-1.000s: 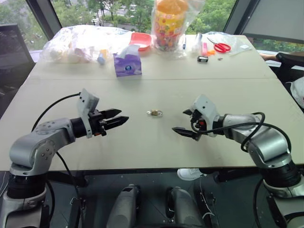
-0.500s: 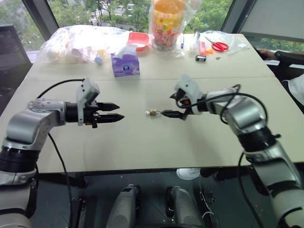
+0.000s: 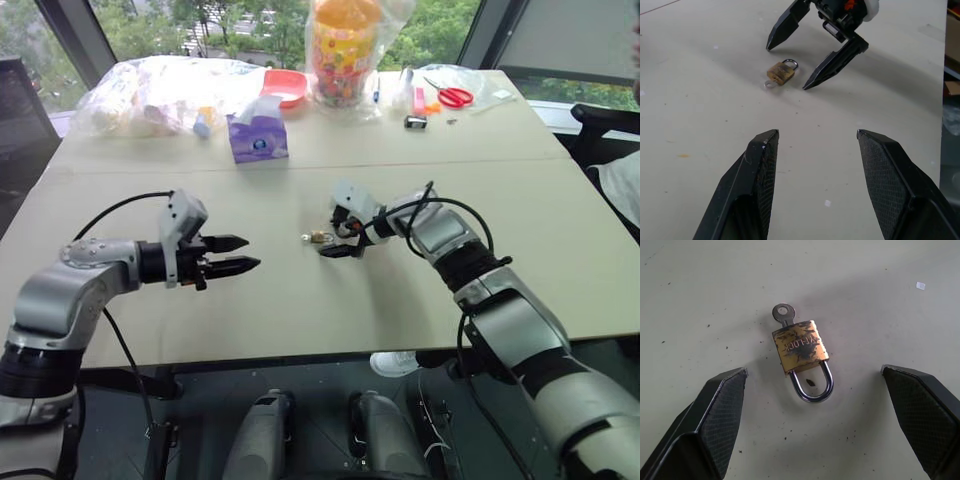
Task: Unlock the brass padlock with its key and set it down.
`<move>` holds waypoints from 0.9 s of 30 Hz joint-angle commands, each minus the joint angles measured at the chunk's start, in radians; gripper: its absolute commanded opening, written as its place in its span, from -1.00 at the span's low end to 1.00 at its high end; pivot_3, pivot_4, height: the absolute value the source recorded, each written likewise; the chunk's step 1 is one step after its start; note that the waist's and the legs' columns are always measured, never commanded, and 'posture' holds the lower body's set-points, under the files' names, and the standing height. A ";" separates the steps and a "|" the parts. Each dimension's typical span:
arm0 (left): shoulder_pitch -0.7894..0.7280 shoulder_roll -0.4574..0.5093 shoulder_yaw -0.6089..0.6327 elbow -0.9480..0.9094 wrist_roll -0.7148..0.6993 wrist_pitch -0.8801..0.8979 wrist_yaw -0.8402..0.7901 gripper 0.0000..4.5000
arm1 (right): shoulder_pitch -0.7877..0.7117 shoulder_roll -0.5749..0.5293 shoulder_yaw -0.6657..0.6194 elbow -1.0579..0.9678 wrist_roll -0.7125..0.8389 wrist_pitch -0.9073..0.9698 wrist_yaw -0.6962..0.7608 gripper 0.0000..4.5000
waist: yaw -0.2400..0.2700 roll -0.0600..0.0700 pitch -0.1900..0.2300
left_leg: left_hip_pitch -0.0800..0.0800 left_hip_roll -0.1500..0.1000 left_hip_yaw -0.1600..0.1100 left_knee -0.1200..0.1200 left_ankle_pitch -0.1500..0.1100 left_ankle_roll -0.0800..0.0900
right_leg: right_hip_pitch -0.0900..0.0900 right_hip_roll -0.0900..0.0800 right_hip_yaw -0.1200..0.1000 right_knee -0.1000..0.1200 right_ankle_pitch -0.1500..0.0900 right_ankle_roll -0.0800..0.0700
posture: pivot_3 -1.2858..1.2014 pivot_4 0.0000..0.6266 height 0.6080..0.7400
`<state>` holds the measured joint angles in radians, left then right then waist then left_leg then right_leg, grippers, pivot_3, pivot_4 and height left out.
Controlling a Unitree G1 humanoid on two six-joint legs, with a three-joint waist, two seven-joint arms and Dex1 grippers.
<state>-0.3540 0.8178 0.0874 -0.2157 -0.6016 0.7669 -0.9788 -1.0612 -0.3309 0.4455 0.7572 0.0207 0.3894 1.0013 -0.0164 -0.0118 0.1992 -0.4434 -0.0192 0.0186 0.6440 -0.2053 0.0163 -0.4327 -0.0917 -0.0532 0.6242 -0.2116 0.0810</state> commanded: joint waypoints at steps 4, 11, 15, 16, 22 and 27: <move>0.015 -0.003 0.035 -0.037 -0.009 0.000 0.037 0.15 | -0.047 0.057 -0.045 0.086 -0.037 -0.098 0.008 1.00 | -0.002 0.000 0.000 | 0.001 0.000 0.000 0.000 0.001 -0.001 | -0.001 0.000 0.000 0.004 -0.001 -0.001 | 0.03 -0.52 1.00; -0.003 -0.013 0.011 -0.021 0.004 -0.008 0.041 0.17 | -0.062 0.106 -0.073 0.176 -0.064 -0.142 0.022 0.18 | -0.003 0.000 0.000 | 0.001 0.001 0.000 0.001 0.001 -0.002 | -0.001 0.001 0.001 0.005 -0.001 -0.001 | 0.03 -0.52 1.00; -0.013 -0.015 0.004 -0.007 0.011 -0.012 0.037 0.17 | -0.050 0.099 -0.075 0.160 -0.087 -0.152 0.028 -0.70 | -0.001 0.000 0.000 | 0.001 0.000 0.000 0.001 0.001 -0.003 | -0.001 0.001 0.001 0.005 -0.001 -0.002 | 0.03 -0.52 1.00; -0.021 -0.018 0.000 0.005 0.014 -0.016 0.036 0.17 | -0.045 0.090 -0.075 0.140 -0.095 -0.158 0.023 -0.69 | 0.000 0.000 0.000 | 0.001 0.000 0.000 0.001 0.001 -0.003 | -0.001 0.001 0.001 0.005 -0.001 -0.002 | 0.03 -0.52 1.00; -0.140 -0.141 0.035 0.163 -0.025 -0.032 0.064 0.17 | 0.047 -0.017 -0.086 -0.186 -0.210 -0.451 -0.157 -0.69 | 0.007 0.000 0.000 | 0.000 -0.001 0.000 0.002 0.001 -0.003 | -0.001 0.000 0.001 0.005 -0.001 -0.001 | 0.03 -0.52 1.00; -0.263 -0.289 0.078 0.263 -0.112 0.010 0.101 0.17 | 0.137 -0.068 -0.131 -0.515 -0.228 -0.489 -0.227 -0.69 | 0.001 -0.001 0.000 | 0.000 0.000 0.000 0.002 0.002 -0.003 | -0.002 0.000 0.001 0.006 0.000 0.001 | 0.03 -0.52 1.00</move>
<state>-0.5922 0.5337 0.1356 0.0446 -0.6855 0.7782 -0.8885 -0.9282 -0.3909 0.3431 0.3427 -0.2045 -0.0836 0.7970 -0.0149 -0.0125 0.1991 -0.4428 -0.0188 0.0192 0.6460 -0.2037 0.0135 -0.4342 -0.0911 -0.0522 0.6303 -0.2114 0.0826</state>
